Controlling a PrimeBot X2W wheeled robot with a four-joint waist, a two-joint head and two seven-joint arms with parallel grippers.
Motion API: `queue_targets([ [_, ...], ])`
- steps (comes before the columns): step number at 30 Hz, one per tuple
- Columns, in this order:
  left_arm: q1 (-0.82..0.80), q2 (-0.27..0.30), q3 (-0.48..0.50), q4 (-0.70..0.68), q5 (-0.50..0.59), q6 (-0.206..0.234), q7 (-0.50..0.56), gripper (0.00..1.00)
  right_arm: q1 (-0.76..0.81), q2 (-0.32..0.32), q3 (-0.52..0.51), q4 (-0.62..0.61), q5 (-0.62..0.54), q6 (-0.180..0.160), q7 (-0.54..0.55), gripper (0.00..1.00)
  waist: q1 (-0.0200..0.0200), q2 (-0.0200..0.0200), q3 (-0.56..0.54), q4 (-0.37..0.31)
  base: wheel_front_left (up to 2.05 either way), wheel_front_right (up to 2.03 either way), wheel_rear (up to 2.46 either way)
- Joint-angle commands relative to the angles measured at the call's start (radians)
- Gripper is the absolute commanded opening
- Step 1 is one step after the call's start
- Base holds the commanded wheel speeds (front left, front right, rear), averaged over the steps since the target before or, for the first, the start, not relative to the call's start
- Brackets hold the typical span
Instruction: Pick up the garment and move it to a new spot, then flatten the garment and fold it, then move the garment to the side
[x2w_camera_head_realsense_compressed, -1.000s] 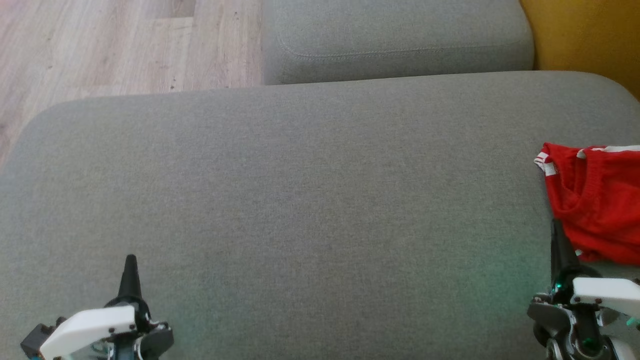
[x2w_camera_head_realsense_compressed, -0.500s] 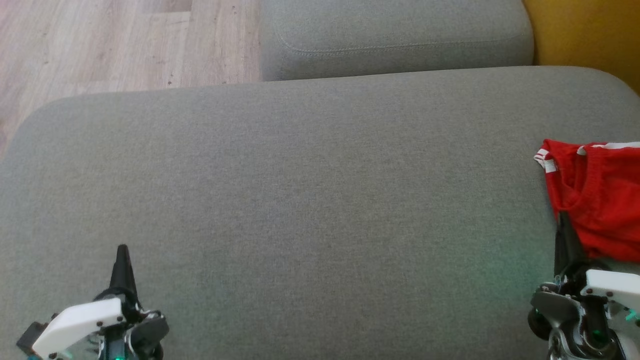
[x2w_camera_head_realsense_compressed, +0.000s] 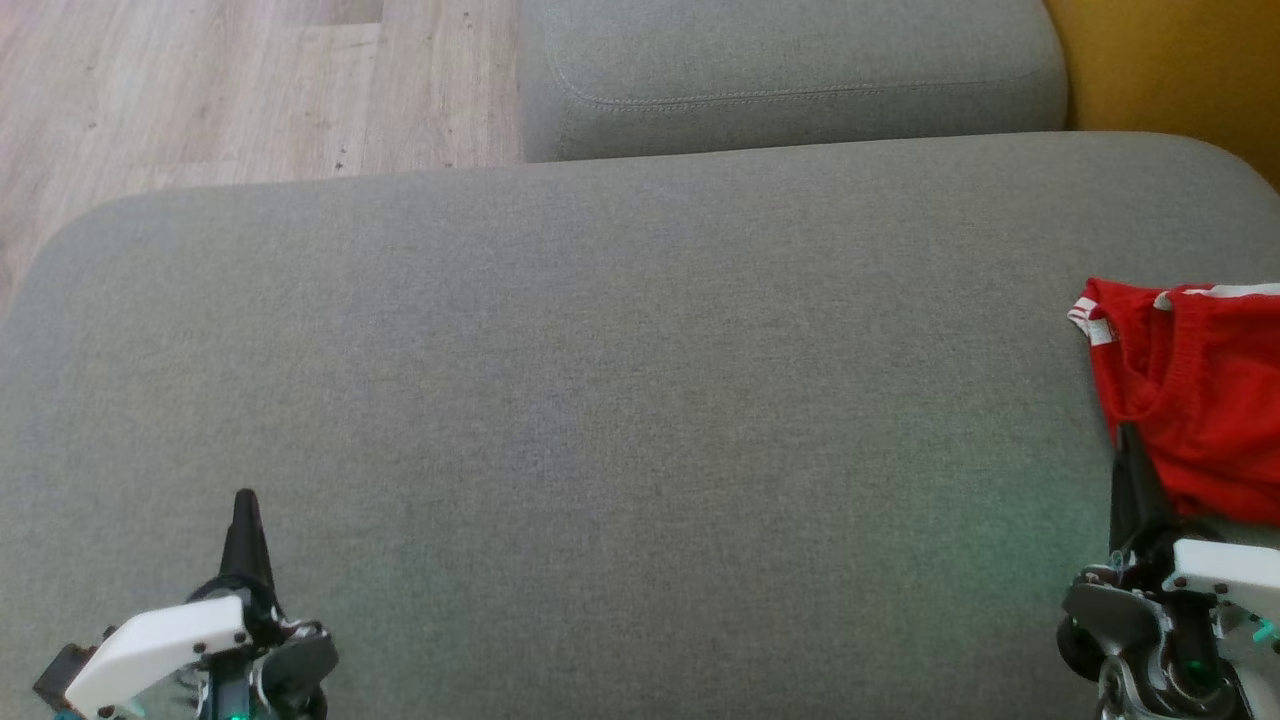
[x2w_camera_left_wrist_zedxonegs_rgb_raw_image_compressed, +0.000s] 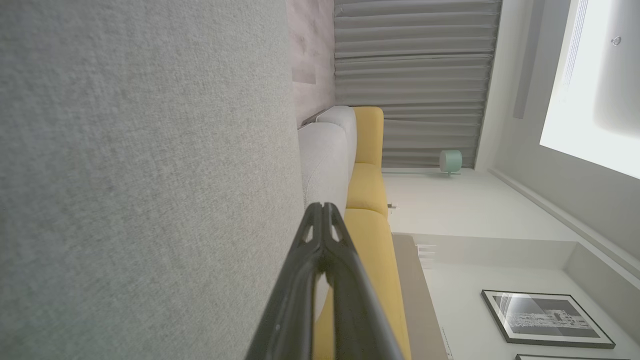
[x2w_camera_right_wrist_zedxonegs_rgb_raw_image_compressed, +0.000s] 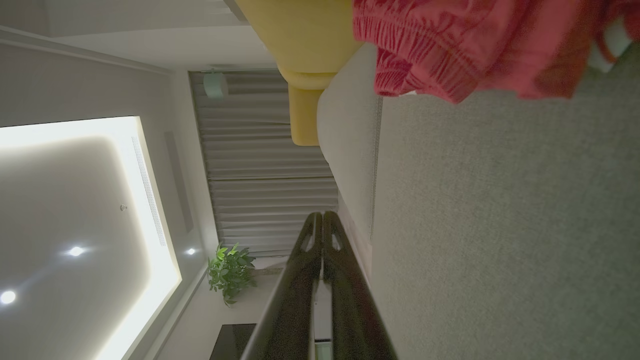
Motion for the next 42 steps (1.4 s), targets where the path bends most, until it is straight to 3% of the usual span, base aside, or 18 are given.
queue_targets([
  [1, -0.05, 0.005, 0.038, -0.029, -0.003, -0.007, 0.005, 0.0, -0.05, -0.012, 0.021, -0.032, 0.004, 0.004, 0.006, 0.0, 0.0, 0.0, 0.0, 0.0, 0.0, 0.0, 0.0],
  [42, -0.05, 0.002, 0.043, -0.029, 0.0, -0.007, 0.009, 0.0, -0.05, -0.009, 0.017, -0.032, 0.001, 0.004, 0.009, 0.0, 0.0, 0.0, 0.0, 0.0, 0.0, 0.0, 0.0],
])
